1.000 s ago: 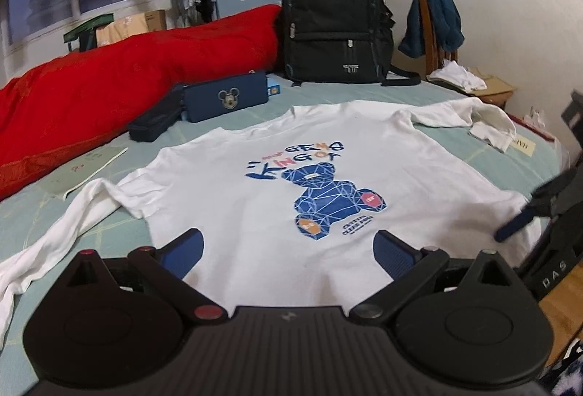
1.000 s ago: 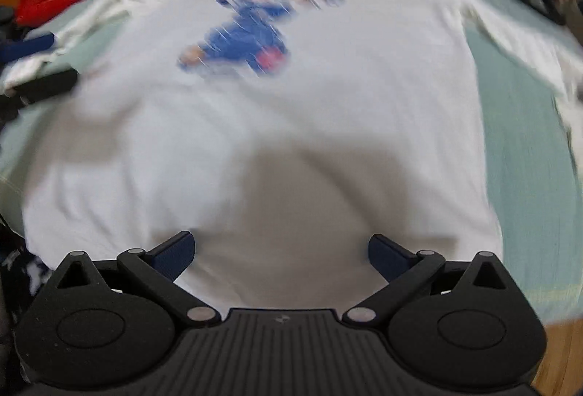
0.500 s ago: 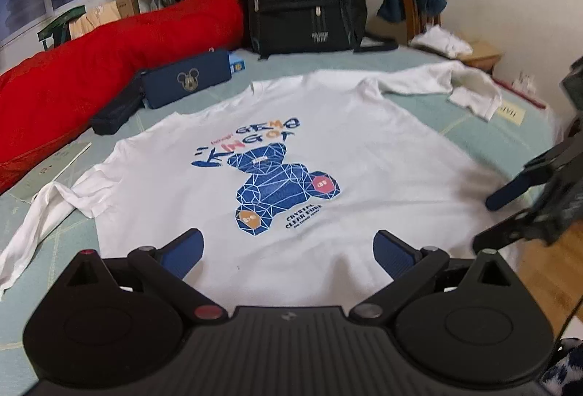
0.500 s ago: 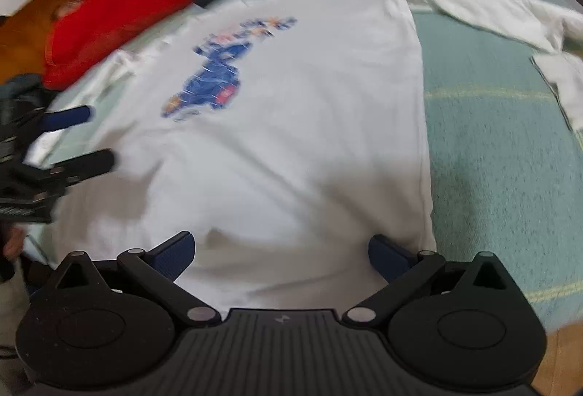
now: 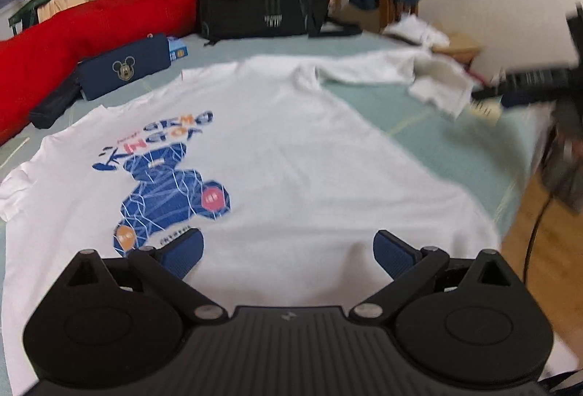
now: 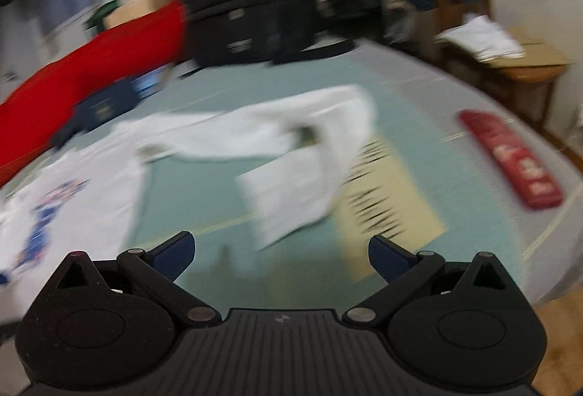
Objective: Fold clothes
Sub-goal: 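Grasp the sleeve cuff with the right gripper and pull it straight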
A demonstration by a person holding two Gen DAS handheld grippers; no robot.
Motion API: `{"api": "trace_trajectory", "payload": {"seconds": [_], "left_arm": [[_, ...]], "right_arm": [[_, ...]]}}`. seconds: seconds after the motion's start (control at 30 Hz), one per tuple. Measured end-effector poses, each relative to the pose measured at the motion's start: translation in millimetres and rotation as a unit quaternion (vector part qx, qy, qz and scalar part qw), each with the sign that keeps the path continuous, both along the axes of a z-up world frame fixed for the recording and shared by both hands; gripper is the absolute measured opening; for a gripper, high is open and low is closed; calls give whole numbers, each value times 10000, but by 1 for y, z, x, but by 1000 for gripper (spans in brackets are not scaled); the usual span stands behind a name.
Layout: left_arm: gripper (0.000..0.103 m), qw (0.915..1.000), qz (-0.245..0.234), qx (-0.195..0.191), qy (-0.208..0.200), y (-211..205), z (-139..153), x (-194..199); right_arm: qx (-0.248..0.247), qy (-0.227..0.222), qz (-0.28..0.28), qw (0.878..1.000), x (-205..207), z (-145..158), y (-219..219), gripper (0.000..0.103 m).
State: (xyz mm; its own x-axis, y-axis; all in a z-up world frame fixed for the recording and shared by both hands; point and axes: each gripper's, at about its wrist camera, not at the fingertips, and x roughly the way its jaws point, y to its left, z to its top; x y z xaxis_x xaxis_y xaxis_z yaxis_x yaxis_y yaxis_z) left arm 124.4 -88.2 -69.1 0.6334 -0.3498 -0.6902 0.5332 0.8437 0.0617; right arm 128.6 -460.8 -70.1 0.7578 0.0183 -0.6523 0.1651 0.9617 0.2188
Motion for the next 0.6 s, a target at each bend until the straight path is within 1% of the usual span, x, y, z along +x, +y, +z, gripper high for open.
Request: {"api": "trace_trajectory", "payload": {"seconds": [0.03, 0.1, 0.17, 0.2, 0.27, 0.3, 0.4, 0.47, 0.6], "left_arm": [[99, 10000, 25, 79, 9, -3, -5, 0], [100, 9998, 140, 93, 56, -6, -13, 0], [102, 9997, 246, 14, 19, -6, -17, -1], [102, 9996, 285, -8, 14, -7, -17, -1], [102, 9995, 308, 14, 5, -9, -18, 0], [102, 9995, 300, 38, -9, -10, -18, 1], [102, 9995, 331, 4, 7, -11, -18, 3], [102, 9994, 341, -8, -1, -11, -18, 3], [102, 9995, 327, 26, -34, -11, -19, 2]], "right_arm": [[-25, 28, -137, 9999, 6, -4, -9, 103], [15, 83, -448, 9990, 22, -15, -24, 103], [131, 73, -625, 9979, 33, -21, -37, 103], [66, 13, -705, 9975, 37, -22, -41, 103], [-336, 42, -867, 9957, 48, -22, -40, 103], [-591, 133, -909, 9940, 57, -25, -37, 103], [-1355, 393, -1080, 9841, 74, -29, -30, 103], [-1567, 460, -1135, 9800, 78, -31, -32, 103], [-1760, 455, -1457, 9725, 80, -26, -46, 103]]}}
